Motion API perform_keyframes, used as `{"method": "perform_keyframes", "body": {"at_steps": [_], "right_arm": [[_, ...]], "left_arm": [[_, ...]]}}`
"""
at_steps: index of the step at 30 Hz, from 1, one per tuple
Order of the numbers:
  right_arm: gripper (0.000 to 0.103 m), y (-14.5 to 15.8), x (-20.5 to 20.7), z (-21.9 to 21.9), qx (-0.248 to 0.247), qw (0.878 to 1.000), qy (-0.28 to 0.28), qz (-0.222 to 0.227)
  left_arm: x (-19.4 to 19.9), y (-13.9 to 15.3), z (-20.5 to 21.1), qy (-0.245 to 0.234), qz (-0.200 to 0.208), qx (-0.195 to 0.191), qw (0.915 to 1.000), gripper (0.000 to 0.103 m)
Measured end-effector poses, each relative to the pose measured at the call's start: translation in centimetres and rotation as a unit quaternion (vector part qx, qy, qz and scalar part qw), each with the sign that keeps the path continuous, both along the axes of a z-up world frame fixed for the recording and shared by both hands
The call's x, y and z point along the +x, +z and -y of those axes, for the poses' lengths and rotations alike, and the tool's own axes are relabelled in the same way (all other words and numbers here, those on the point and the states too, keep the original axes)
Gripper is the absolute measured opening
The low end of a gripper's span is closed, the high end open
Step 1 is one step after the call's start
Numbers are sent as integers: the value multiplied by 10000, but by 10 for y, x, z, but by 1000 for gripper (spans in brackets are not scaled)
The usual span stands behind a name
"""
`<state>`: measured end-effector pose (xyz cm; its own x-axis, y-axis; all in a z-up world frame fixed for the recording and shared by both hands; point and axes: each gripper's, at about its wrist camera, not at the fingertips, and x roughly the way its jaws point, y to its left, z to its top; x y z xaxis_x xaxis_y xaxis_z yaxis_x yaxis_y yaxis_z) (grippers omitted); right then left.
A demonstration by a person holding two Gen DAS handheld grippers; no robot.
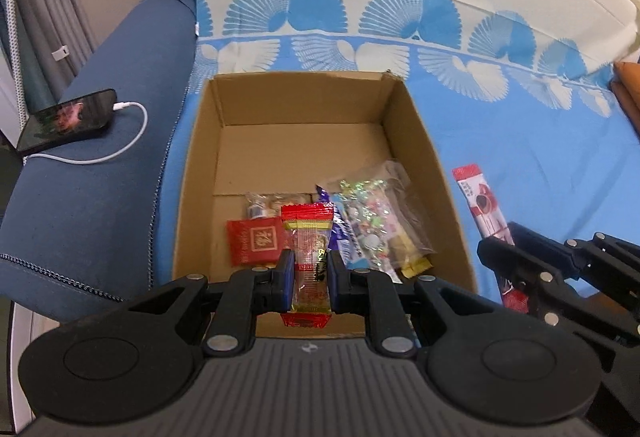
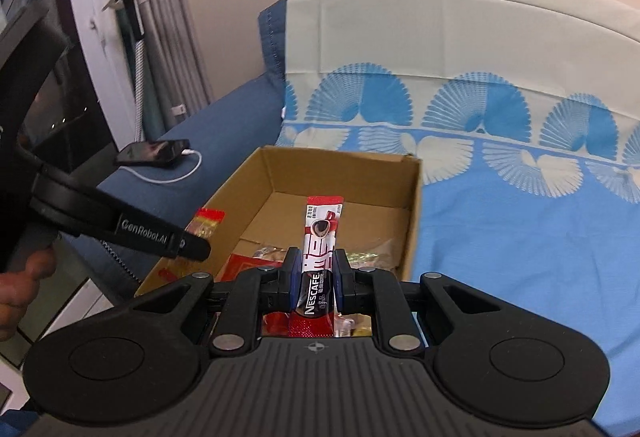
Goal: Organize snacks
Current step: 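Carry the red candy and Nescafe stick over the box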
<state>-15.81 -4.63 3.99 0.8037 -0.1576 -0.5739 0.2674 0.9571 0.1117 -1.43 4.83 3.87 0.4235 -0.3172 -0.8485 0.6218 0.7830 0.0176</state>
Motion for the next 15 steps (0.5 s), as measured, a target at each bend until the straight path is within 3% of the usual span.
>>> {"method": "perform_keyframes", "body": {"at_steps": [15], "right_arm": [[19, -28, 55, 12, 97, 9992, 6, -377]], "left_arm": [[51, -31, 20, 171, -174, 209, 9995, 19]]}}
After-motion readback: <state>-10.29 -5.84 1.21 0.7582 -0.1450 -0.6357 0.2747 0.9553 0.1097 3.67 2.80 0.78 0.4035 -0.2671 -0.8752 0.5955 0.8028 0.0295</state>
